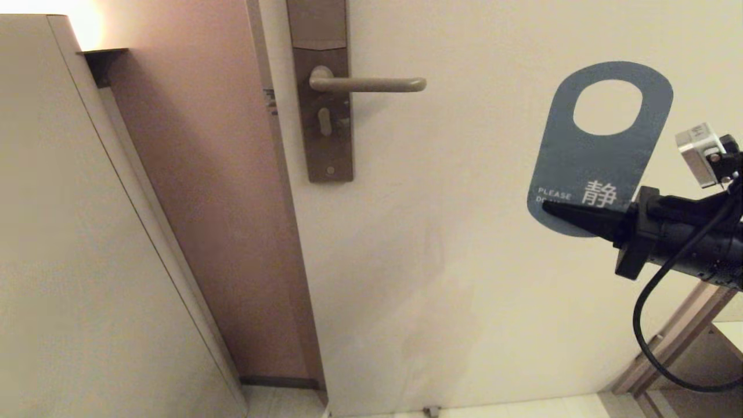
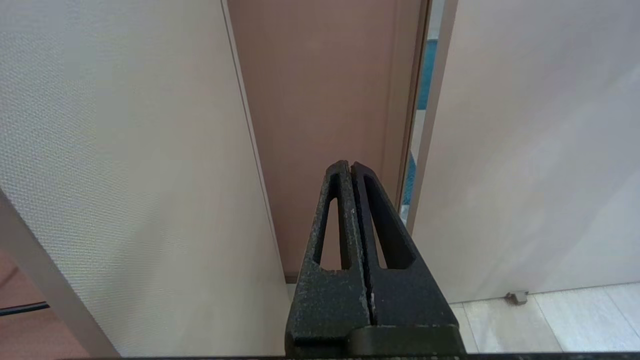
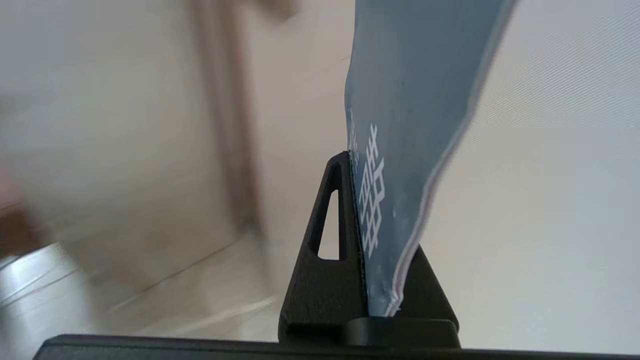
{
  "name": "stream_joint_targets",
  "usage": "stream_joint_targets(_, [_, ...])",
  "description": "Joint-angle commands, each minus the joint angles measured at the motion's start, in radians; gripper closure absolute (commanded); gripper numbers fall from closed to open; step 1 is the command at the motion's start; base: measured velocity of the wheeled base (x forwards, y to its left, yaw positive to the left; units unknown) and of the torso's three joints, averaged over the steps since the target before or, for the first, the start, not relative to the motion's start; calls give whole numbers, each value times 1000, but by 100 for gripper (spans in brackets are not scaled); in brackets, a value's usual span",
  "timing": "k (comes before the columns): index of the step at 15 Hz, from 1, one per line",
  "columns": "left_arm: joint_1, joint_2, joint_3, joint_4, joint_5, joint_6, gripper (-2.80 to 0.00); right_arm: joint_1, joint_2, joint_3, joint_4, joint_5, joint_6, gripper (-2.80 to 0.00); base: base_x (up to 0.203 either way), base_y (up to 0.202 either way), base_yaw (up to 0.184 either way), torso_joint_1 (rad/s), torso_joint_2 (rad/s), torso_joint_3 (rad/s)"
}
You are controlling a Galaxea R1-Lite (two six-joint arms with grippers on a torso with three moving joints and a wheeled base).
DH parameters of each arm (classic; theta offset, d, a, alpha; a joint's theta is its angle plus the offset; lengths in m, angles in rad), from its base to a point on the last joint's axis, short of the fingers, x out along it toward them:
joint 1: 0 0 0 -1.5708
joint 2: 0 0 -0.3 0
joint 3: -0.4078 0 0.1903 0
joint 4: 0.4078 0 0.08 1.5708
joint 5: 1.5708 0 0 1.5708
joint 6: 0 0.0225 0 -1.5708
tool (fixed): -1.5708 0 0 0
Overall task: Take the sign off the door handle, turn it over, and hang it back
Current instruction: Hang the sign back with the other side facing out
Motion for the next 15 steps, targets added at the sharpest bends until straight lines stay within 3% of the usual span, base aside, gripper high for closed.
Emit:
stream_joint_targets(1, [0, 1, 0, 1, 0, 0, 0, 7, 34, -59, -4, -47, -1, 0, 0, 0, 0, 0, 0, 0])
stream_joint_targets(6, [0, 2, 0, 0, 0, 0, 0, 64, 91, -134, 5, -198, -4, 0, 0, 0, 0, 0, 0, 0])
stream_joint_targets(8, [0, 1, 0, 0, 0, 0, 0, 93, 113, -165, 22, -298, -4, 0, 0, 0, 0, 0, 0, 0])
stream_joint_targets(11, [0, 1, 0, 1, 0, -1, 0, 134, 118, -245, 158, -421, -4, 0, 0, 0, 0, 0, 0, 0])
stream_joint_targets(15, [0, 1, 0, 1, 1, -1, 0, 208, 87, -326, 405, -521, 0, 0, 0, 0, 0, 0, 0, 0])
